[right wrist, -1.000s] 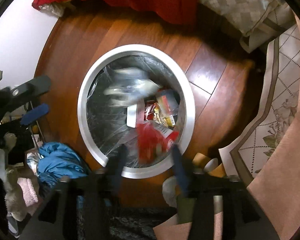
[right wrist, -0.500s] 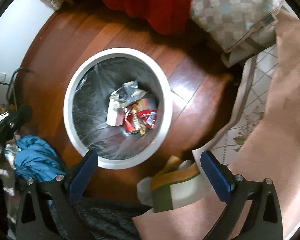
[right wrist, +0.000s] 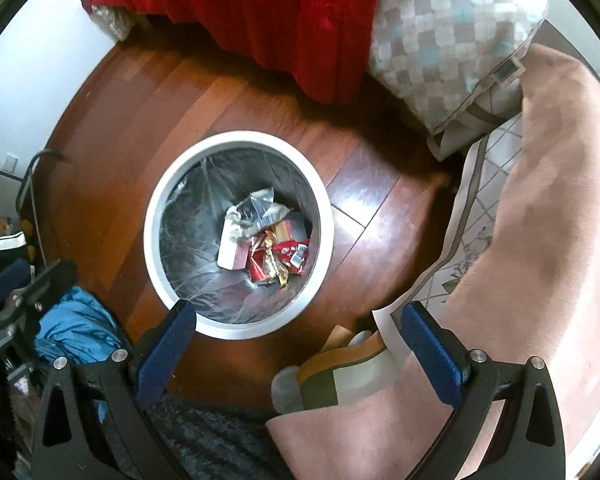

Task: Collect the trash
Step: 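Hold both open tools above the bin, then move back toward the table, then grasp the bread crust with the right tool while the left tool grasps the brown wrapper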

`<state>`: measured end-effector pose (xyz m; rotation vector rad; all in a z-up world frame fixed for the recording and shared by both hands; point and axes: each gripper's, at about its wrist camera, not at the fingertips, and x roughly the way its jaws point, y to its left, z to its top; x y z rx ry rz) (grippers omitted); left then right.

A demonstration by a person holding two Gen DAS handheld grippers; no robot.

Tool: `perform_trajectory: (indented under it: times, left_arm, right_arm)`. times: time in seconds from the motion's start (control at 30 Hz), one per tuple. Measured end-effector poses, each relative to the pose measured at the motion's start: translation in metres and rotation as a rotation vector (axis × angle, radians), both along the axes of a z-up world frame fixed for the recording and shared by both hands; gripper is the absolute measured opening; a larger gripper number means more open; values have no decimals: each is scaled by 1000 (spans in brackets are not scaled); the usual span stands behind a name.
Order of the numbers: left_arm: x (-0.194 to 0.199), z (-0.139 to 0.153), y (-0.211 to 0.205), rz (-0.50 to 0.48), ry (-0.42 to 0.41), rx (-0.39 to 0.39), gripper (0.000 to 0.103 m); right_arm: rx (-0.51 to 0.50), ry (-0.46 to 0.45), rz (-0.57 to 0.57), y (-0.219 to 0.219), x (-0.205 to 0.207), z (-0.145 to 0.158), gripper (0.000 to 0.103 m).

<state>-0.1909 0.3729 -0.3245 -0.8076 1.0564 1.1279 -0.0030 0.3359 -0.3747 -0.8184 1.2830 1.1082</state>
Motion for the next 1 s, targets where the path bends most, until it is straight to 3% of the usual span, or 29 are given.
perform_trajectory:
  times: [0.2,0.37,0.53,0.67,0.83,1.0]
  left_arm:
    - [-3,41,-22,-15,-15,71,102]
    - [4,88,-46,-34,-11,155,102]
    - [31,135,-81,-91,-51,228,102]
    - [70,153,-115,-174,-108,247,102]
    - [148,142,-169,-317,-123,211,102]
    - [245,94,-237,-482,-99,98,102]
  right_arm:
    - [89,2,-19,-25,2,45,103]
    - [217,48,-54,-60,11,107,103]
    - [343,81,-135,-110,37,169,103]
    - [391,72,-247,-175,80,200,103]
    - [340,37,-410,-269,145,198,103]
    - [235,-23,-646,-391,218,164,102]
